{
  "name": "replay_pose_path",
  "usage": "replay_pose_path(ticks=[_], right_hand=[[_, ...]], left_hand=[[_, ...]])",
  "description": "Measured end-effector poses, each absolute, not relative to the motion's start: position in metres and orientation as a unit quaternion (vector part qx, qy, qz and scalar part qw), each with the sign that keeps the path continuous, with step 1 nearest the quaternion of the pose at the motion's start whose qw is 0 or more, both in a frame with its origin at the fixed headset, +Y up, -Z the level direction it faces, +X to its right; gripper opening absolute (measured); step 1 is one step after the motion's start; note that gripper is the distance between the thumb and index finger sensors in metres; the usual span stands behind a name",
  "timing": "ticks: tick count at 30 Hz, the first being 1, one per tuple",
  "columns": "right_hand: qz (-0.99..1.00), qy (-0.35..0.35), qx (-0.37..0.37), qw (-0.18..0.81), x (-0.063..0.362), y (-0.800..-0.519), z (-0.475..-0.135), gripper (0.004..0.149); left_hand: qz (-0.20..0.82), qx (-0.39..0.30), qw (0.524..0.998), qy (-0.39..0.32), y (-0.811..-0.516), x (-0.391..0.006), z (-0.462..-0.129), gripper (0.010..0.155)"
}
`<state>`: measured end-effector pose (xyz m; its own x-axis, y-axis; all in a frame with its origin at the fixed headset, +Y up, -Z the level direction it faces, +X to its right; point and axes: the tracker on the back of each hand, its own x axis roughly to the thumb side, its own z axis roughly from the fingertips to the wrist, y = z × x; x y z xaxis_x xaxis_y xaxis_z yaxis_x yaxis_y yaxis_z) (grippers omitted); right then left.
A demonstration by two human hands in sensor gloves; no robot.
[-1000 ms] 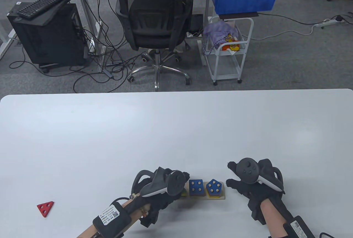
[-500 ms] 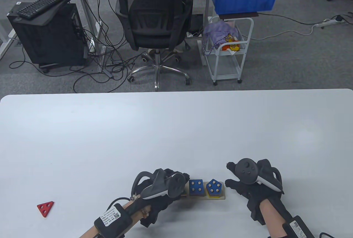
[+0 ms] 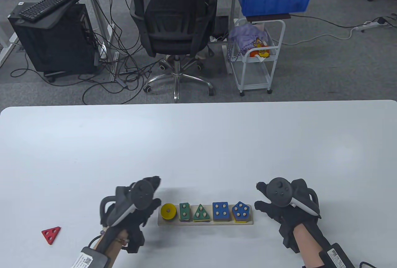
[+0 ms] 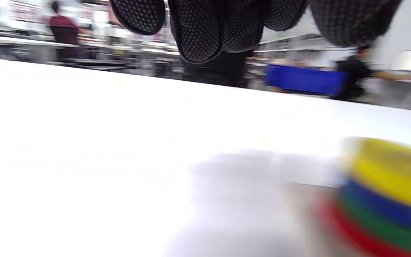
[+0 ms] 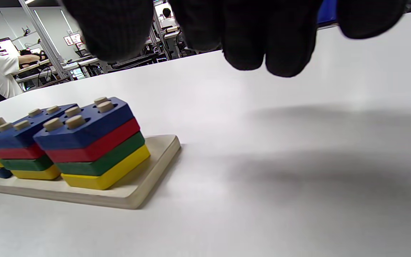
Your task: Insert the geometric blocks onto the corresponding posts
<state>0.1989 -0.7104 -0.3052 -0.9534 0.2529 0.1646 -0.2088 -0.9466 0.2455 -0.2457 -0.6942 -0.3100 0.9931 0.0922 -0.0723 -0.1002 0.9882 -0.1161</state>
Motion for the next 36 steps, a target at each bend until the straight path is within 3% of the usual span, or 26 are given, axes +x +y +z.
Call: replay_pose_path(ticks=[6, 8, 12, 17, 20, 26, 36], right_hand=[[0.982, 0.115, 0.094, 0.118, 0.201, -0.71, -0.305, 0.067], [0.982, 0.114, 0.092, 0.12, 0.202, -0.71, -0.306, 0.067], [0.982, 0.117, 0.091, 0.12, 0.204, -0.711, -0.306, 0.067], [0.981, 0.118, 0.094, 0.119, 0.203, -0.711, -0.306, 0.066], [0.981, 0.12, 0.094, 0.117, 0.202, -0.712, -0.306, 0.066], [0.981, 0.119, 0.096, 0.117, 0.202, -0.712, -0.306, 0.066], [0.981, 0.119, 0.093, 0.119, 0.202, -0.711, -0.306, 0.066]], left_hand=[[-0.003, -0.113, 0.958, 0.264, -0.711, -0.364, -0.301, 0.067], [-0.006, -0.137, 0.93, 0.341, -0.711, -0.393, -0.291, 0.069], [0.007, -0.193, 0.882, 0.43, -0.715, -0.431, -0.276, 0.072], [0.003, -0.288, 0.835, 0.469, -0.732, -0.444, -0.271, 0.076], [-0.004, -0.312, 0.823, 0.475, -0.743, -0.446, -0.272, 0.077], [-0.071, -0.249, 0.843, 0.472, -0.744, -0.442, -0.277, 0.066], [-0.067, -0.178, 0.865, 0.464, -0.743, -0.446, -0.273, 0.061]])
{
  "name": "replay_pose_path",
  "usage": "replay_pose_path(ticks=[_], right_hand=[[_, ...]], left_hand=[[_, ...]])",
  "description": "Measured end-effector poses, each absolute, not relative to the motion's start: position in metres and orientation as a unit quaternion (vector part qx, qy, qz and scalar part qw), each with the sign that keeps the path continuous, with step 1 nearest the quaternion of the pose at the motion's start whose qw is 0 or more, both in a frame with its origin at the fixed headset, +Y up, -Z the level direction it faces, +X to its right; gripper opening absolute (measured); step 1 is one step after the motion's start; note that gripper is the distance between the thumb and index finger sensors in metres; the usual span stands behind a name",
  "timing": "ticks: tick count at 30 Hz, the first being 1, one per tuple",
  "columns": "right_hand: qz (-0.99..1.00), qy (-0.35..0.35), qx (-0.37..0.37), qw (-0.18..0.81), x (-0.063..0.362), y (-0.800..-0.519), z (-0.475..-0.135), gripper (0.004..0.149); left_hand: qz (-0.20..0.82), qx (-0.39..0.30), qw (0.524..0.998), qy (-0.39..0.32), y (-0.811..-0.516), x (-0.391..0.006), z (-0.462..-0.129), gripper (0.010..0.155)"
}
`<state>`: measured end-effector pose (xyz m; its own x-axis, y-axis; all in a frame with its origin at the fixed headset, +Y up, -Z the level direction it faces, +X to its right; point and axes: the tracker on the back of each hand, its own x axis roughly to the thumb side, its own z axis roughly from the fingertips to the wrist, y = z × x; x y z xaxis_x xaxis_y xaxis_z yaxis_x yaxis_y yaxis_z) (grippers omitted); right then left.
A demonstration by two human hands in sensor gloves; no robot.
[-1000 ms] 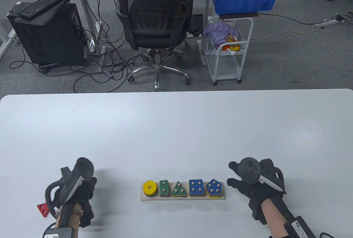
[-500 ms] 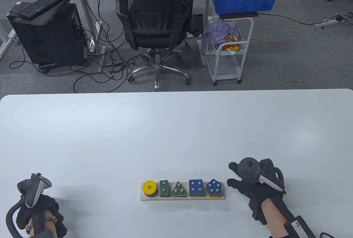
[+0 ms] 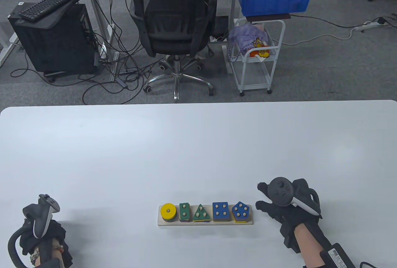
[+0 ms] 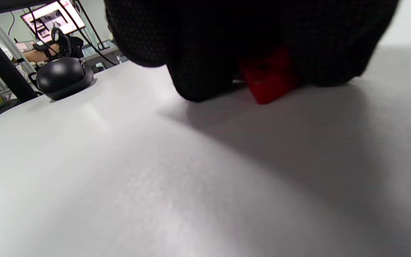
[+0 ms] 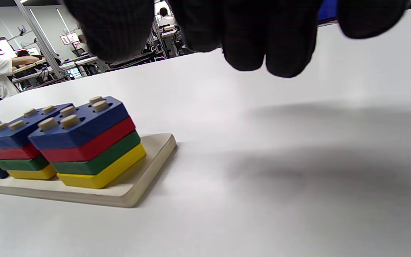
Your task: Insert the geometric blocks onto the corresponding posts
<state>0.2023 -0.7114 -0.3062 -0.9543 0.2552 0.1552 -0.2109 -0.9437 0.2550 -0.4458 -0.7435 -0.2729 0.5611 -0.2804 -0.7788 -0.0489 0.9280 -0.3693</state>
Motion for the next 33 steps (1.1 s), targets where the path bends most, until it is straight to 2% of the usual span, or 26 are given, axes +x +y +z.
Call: replay_pose_path(ticks=[7, 9, 12, 17, 22, 28, 33], right_hand=[[0.982, 0.113, 0.092, 0.121, 0.204, -0.71, -0.306, 0.066], [0.982, 0.112, 0.092, 0.124, 0.204, -0.709, -0.306, 0.066], [0.982, 0.104, 0.094, 0.127, 0.204, -0.705, -0.306, 0.066], [0.982, 0.104, 0.091, 0.131, 0.206, -0.706, -0.307, 0.066], [0.982, 0.105, 0.096, 0.125, 0.203, -0.707, -0.307, 0.066], [0.982, 0.108, 0.094, 0.122, 0.203, -0.709, -0.306, 0.066], [0.982, 0.11, 0.096, 0.12, 0.203, -0.709, -0.306, 0.066]], left_hand=[[-0.062, -0.149, 0.865, 0.476, -0.745, -0.446, -0.269, 0.062], [-0.073, -0.144, 0.87, 0.466, -0.742, -0.44, -0.271, 0.062], [-0.051, -0.101, 0.896, 0.431, -0.727, -0.419, -0.28, 0.062], [-0.03, -0.028, 0.947, 0.317, -0.699, -0.355, -0.296, 0.061], [0.003, -0.017, 0.988, 0.155, -0.678, -0.276, -0.3, 0.061], [0.043, -0.031, 0.998, -0.027, -0.663, -0.186, -0.294, 0.061], [0.035, -0.053, 0.987, -0.145, -0.671, -0.121, -0.287, 0.061]])
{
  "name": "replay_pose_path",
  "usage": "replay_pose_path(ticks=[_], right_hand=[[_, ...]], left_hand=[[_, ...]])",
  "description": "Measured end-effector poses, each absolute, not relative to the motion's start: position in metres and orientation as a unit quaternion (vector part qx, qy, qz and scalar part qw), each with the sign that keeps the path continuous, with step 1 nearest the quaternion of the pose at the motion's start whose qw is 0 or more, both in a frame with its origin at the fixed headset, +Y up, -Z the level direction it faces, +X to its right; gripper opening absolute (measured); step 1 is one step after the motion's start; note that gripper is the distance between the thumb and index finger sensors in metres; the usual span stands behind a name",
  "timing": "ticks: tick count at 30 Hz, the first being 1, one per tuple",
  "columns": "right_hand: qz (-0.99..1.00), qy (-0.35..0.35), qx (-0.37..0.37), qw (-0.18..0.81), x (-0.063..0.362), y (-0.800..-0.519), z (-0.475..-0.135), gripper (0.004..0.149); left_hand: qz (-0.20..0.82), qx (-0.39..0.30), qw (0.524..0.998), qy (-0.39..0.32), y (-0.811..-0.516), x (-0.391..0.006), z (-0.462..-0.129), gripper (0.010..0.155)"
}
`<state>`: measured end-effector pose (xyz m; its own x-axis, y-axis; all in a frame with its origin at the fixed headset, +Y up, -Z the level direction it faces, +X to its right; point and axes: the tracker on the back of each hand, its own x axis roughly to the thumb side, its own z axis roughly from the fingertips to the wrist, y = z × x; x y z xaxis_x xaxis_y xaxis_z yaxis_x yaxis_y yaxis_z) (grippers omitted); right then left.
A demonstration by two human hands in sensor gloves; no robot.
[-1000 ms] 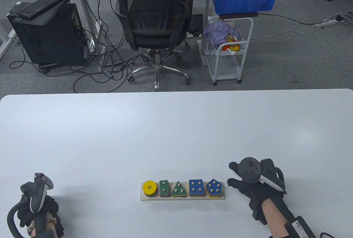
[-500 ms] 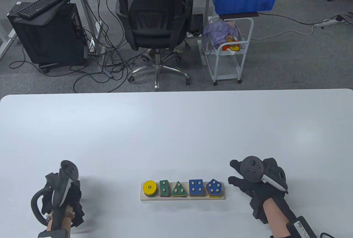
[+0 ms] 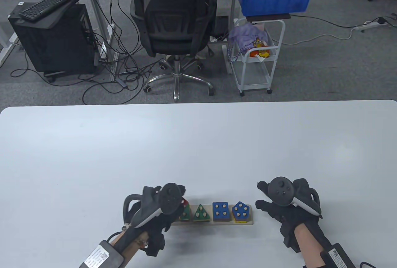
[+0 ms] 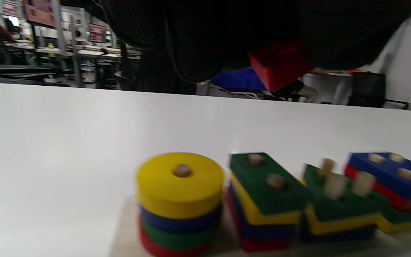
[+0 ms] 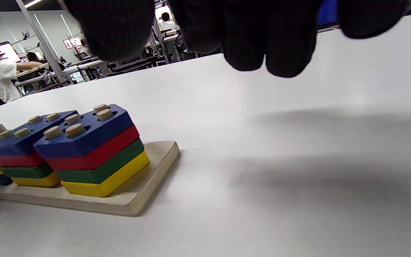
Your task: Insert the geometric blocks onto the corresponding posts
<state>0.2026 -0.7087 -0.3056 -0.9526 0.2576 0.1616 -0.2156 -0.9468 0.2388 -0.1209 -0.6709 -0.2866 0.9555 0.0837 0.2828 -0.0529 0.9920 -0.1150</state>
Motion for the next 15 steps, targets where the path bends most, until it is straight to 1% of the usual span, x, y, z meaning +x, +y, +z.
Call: replay_pose_path(ticks=[3, 6, 10, 15], right_hand=[[0.982, 0.11, 0.097, 0.119, 0.202, -0.709, -0.306, 0.066], [0.982, 0.111, 0.099, 0.118, 0.202, -0.709, -0.305, 0.066], [0.982, 0.112, 0.099, 0.119, 0.201, -0.71, -0.306, 0.066], [0.981, 0.116, 0.101, 0.115, 0.199, -0.711, -0.306, 0.066]], left_hand=[[-0.005, -0.058, 0.983, -0.172, -0.683, -0.095, -0.286, 0.061], [-0.036, -0.058, 0.98, -0.186, -0.698, -0.081, -0.289, 0.061], [-0.062, -0.075, 0.976, -0.193, -0.712, -0.075, -0.29, 0.061], [-0.046, -0.083, 0.976, -0.196, -0.715, -0.073, -0.292, 0.06]])
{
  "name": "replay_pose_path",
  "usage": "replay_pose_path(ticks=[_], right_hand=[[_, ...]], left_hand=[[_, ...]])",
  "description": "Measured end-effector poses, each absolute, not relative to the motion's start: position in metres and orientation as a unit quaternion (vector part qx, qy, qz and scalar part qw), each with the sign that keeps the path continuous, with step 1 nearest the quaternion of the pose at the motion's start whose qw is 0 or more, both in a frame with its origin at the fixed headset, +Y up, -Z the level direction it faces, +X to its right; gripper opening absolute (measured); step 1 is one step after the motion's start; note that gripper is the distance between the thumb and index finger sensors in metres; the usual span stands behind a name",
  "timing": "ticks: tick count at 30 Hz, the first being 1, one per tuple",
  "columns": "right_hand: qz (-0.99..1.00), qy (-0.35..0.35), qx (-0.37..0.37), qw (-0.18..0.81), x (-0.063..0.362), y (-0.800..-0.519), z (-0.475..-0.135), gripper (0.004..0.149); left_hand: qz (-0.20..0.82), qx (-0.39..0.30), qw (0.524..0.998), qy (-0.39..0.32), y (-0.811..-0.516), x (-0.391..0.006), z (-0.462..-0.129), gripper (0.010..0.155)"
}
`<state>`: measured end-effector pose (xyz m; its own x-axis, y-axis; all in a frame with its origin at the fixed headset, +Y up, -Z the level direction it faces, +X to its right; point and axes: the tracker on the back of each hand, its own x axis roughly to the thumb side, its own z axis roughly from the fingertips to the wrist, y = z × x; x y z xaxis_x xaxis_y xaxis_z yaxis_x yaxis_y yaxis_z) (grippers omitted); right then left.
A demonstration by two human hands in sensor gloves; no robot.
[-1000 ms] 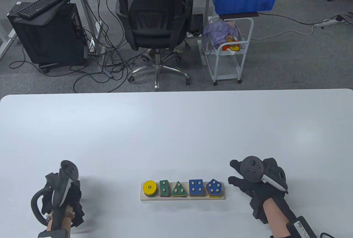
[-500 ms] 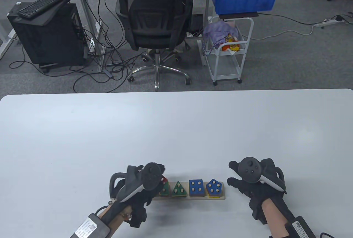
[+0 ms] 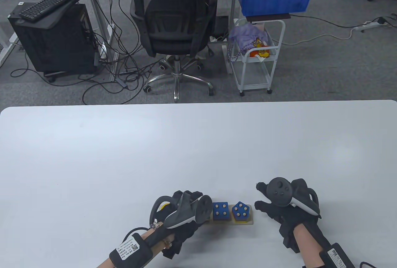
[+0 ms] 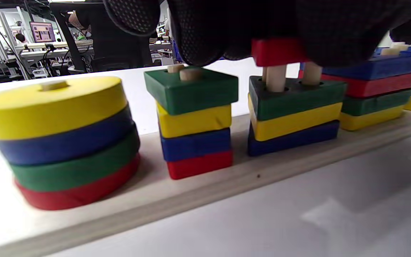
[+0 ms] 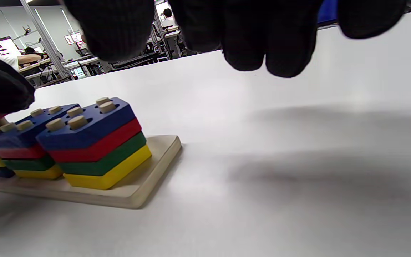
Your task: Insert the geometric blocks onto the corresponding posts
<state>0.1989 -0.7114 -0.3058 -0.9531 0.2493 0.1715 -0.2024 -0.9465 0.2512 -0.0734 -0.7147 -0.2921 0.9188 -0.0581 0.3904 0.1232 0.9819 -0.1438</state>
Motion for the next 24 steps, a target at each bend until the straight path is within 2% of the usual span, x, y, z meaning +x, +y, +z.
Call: replay_pose_path(ticks=[5, 9, 13, 16, 19, 24], right_hand=[[0.982, 0.115, 0.103, 0.113, 0.197, -0.712, -0.306, 0.066], [0.982, 0.103, 0.108, 0.117, 0.196, -0.71, -0.305, 0.066], [0.983, 0.073, 0.117, 0.121, 0.196, -0.705, -0.299, 0.064], [0.986, 0.051, 0.109, 0.116, 0.202, -0.705, -0.29, 0.061], [0.989, 0.007, 0.096, 0.11, 0.211, -0.704, -0.277, 0.061], [0.989, -0.079, 0.082, 0.099, 0.221, -0.717, -0.263, 0.061]], left_hand=[[-0.057, -0.096, 0.973, -0.203, -0.725, -0.075, -0.293, 0.063], [-0.017, -0.091, 0.978, -0.185, -0.712, -0.093, -0.293, 0.069], [0.06, -0.071, 0.989, -0.118, -0.69, -0.146, -0.3, 0.066], [0.101, -0.051, 0.992, -0.053, -0.685, -0.192, -0.305, 0.063], [0.126, -0.022, 0.992, 0.007, -0.689, -0.235, -0.305, 0.062], [0.094, 0.036, 0.993, 0.07, -0.708, -0.276, -0.296, 0.065]])
